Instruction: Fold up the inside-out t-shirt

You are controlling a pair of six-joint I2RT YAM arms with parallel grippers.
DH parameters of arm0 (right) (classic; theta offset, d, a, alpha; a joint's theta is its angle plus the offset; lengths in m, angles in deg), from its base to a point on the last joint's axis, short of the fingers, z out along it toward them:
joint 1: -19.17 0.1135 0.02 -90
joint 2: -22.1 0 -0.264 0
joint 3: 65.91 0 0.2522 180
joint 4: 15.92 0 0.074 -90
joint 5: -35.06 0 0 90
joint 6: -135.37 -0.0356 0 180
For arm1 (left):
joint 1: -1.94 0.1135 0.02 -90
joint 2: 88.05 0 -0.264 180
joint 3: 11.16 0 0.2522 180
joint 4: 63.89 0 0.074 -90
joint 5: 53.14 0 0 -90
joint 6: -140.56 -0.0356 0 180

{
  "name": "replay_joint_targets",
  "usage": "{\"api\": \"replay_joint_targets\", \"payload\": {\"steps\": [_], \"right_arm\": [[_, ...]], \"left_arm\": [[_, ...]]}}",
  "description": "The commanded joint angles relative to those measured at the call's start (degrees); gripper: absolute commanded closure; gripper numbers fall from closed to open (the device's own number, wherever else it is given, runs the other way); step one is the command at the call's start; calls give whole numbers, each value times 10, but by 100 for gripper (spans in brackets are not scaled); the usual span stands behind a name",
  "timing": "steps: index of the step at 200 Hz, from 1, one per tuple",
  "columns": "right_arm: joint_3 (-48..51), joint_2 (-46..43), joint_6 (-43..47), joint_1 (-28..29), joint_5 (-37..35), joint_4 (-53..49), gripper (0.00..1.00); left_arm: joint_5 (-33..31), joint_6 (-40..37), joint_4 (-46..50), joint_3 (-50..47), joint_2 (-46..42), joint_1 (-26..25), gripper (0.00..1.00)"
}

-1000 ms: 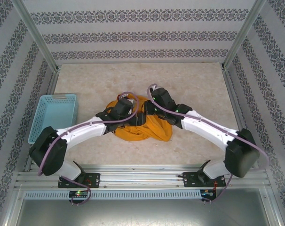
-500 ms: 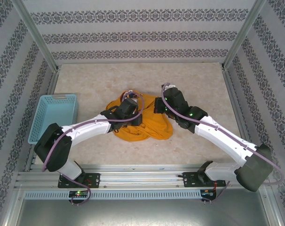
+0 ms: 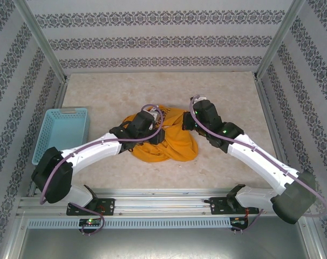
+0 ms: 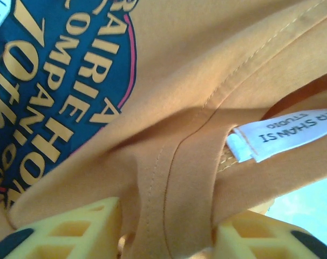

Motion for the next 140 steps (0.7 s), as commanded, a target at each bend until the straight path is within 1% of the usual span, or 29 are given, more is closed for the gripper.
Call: {"api": "replay_joint_targets", "payload": {"steps": [1,15,42,68,85,113,127,140], "right_arm": [[0,-18,1,6,23,18,100],[-2,-20,5,8,18,16,100],[-2,-16,12,8,0,8,100],[-4,-11,24,4,-38,-14,100],[-3,-11,26,-1,-37,-15,100],[-7,-12,25,3,-10,-3,100],[-12,-12,28,9,-12,-3,100],[-12,-13,33,12,-18,-4,100]], "left_arm": [[18,-14,-11,-9,10,3,54],[20,-15,-11,-10,15,3,54],[0,-16,3,-10,4,3,58],[0,-31,13,-11,-18,3,58],[-17,-49,29,-9,-23,3,57],[-34,-62,48,0,-15,4,68],[-34,-63,47,1,-11,4,72],[-40,-64,48,7,-6,4,79]]}}
